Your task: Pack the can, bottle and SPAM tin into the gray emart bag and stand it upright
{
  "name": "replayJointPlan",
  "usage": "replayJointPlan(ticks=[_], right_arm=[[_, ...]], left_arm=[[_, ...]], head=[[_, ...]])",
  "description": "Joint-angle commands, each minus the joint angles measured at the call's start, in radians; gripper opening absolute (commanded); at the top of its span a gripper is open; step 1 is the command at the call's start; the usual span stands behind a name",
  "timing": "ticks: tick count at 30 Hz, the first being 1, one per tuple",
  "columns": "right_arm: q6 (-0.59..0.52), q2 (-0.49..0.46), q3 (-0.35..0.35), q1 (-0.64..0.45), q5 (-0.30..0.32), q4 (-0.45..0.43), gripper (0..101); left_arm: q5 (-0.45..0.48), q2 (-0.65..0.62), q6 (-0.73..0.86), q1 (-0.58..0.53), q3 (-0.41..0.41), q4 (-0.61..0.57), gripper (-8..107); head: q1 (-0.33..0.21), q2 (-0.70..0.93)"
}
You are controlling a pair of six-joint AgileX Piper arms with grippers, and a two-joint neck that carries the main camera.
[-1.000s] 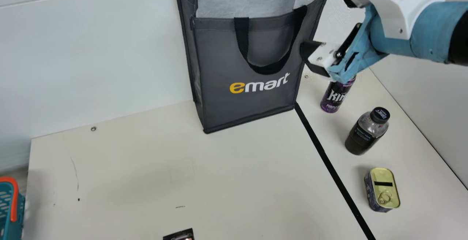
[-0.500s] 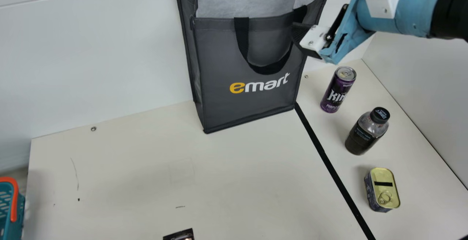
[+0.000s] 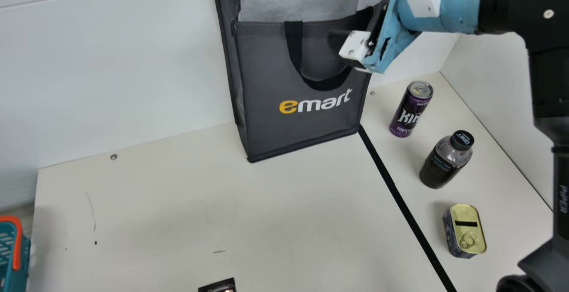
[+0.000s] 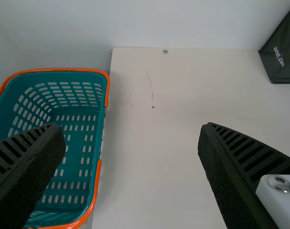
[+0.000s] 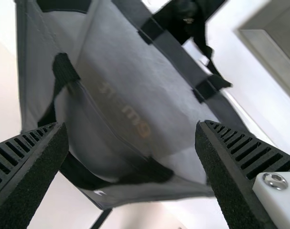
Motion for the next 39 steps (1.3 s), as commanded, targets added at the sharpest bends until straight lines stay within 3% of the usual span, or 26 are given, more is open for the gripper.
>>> replayJointPlan(ticks=[1, 32, 39], right_arm=[[-0.001, 0.008, 0.001, 0.007, 0.001, 0.007, 95], [-0.142, 0.116, 0.073, 0.070, 0.001, 0.022, 95], [-0.168, 0.125, 0.086, 0.068, 0.001, 0.044, 48]], left_arm=[[0.000, 0.000, 0.000, 0.000, 0.000, 0.000, 90], [0.000, 0.000, 0.000, 0.000, 0.000, 0.000, 90], [0.000, 0.000, 0.000, 0.000, 0.000, 0.000, 90]], head=[[-0.023, -0.002], [-0.023, -0.002], [-0.023, -0.002]])
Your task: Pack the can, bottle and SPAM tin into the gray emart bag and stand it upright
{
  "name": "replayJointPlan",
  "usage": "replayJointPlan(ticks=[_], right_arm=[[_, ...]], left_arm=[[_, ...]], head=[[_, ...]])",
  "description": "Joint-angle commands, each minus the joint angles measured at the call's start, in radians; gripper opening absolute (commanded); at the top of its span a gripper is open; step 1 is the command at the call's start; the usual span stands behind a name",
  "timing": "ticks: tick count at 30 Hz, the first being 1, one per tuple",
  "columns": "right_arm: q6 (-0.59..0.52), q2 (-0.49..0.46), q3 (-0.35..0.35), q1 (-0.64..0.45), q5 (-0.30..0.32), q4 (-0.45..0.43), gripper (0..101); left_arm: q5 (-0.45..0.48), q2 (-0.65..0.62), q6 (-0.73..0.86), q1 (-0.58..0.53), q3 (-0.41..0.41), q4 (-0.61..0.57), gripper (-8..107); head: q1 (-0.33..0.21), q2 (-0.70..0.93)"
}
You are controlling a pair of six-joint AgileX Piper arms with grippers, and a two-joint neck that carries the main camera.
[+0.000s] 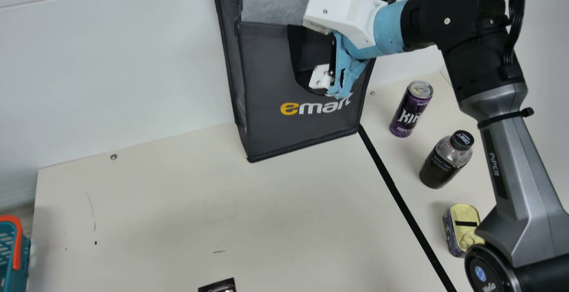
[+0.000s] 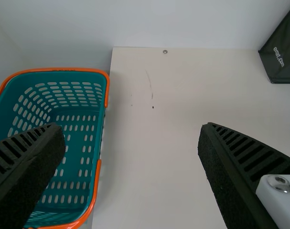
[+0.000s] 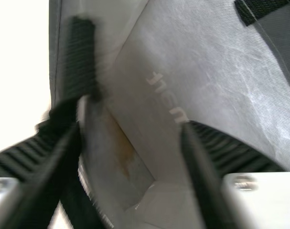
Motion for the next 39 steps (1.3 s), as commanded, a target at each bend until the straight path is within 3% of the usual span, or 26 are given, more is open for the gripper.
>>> replayJointPlan(ticks=[1, 7, 8, 22, 39], right_arm=[[-0.008, 0.000, 0.003, -0.002, 0.001, 0.010, 42], [-0.034, 0.005, 0.008, -0.009, 0.001, 0.036, 1], [-0.038, 0.005, 0.008, -0.010, 0.001, 0.040, 0], [-0.048, -0.035, 0.006, -0.008, 0.001, 0.070, 0], [0.029, -0.170, 0.040, 0.047, 0.001, 0.032, 0]], left_arm=[[0.000, 0.000, 0.000, 0.000, 0.000, 0.000, 90], [0.000, 0.000, 0.000, 0.000, 0.000, 0.000, 90], [0.000, 0.000, 0.000, 0.000, 0.000, 0.000, 90], [0.000, 0.000, 0.000, 0.000, 0.000, 0.000, 90], [0.000, 0.000, 0.000, 0.000, 0.000, 0.000, 90]], head=[[-0.023, -0.001], [-0.023, -0.001], [-0.023, -0.001], [-0.023, -0.001], [-0.023, -0.001]])
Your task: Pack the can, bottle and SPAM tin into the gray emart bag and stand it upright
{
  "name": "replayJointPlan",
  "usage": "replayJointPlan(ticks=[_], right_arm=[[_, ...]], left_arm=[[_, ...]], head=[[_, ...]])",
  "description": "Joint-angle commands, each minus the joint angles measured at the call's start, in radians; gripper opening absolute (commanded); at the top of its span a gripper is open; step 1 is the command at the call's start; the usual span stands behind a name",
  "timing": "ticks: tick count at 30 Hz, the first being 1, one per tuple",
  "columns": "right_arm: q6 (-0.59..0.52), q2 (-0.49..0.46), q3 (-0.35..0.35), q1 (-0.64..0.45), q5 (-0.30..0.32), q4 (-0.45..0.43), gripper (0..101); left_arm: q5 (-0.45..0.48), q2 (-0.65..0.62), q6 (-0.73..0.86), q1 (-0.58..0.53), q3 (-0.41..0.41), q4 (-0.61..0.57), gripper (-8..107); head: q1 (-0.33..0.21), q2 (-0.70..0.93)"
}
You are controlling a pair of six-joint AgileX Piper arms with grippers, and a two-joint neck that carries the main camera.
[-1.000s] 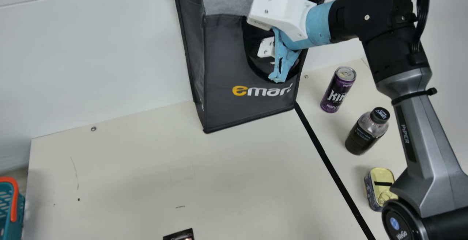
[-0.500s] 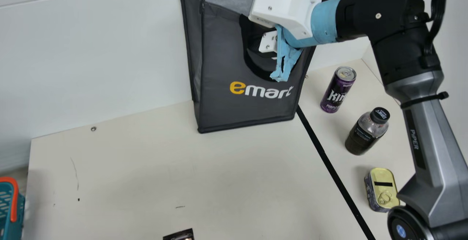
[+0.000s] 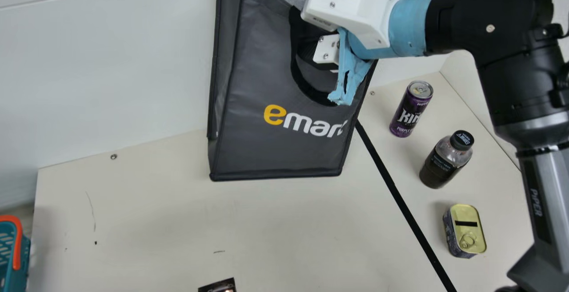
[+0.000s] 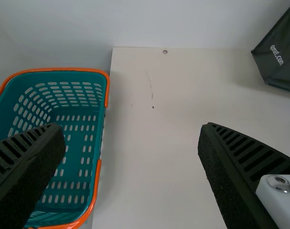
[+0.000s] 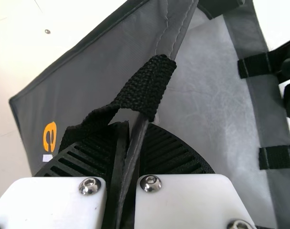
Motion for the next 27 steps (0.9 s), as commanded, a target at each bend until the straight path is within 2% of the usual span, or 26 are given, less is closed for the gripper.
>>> replayJointPlan(ticks=[1, 27], right_arm=[[0.010, -0.017, 0.005, 0.006, -0.002, -0.006, 0], [0.094, -0.207, 0.055, 0.119, -0.002, -0.127, 0]], left_arm=[[0.000, 0.000, 0.000, 0.000, 0.000, 0.000, 90], [0.000, 0.000, 0.000, 0.000, 0.000, 0.000, 90]], head=[[-0.023, -0.002], [-0.023, -0.002]])
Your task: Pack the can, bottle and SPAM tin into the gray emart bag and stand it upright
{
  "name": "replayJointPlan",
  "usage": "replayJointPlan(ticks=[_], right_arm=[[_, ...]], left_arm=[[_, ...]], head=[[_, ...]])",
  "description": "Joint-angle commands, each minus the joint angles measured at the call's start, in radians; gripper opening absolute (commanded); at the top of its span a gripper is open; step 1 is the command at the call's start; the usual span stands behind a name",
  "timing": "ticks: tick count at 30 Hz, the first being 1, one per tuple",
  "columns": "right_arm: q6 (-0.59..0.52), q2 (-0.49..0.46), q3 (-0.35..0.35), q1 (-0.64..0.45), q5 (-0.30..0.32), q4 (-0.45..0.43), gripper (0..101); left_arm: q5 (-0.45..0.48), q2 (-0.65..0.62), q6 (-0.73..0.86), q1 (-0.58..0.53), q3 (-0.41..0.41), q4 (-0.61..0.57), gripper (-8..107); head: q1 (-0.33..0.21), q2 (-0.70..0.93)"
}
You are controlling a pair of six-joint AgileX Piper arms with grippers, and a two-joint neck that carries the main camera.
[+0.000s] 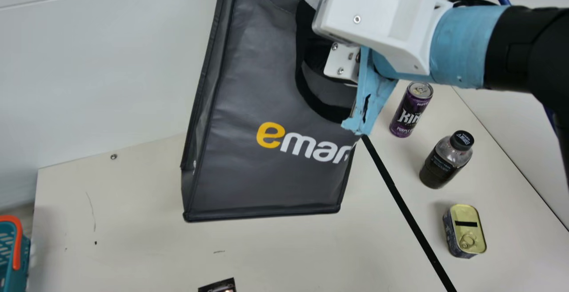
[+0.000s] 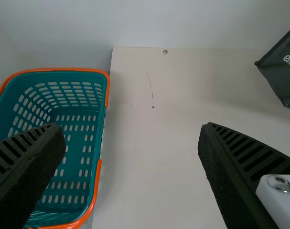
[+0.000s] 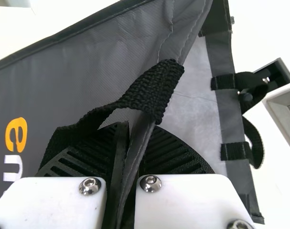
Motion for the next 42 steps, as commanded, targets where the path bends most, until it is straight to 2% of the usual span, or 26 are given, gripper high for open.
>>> replayJointPlan(ticks=[1, 14, 23, 42], right_arm=[[0.004, -0.011, 0.004, 0.010, -0.002, -0.011, 0], [0.040, -0.095, 0.058, 0.108, -0.002, -0.092, 0], [0.059, -0.141, 0.135, 0.165, -0.002, -0.140, 0], [0.118, -0.186, 0.305, 0.223, -0.002, -0.151, 0]], left_arm=[[0.000, 0.000, 0.000, 0.000, 0.000, 0.000, 90], [0.000, 0.000, 0.000, 0.000, 0.000, 0.000, 90], [0.000, 0.000, 0.000, 0.000, 0.000, 0.000, 90], [0.000, 0.000, 0.000, 0.000, 0.000, 0.000, 90]], head=[[-0.023, -0.001], [-0.023, -0.001], [-0.023, -0.001], [-0.023, -0.001]])
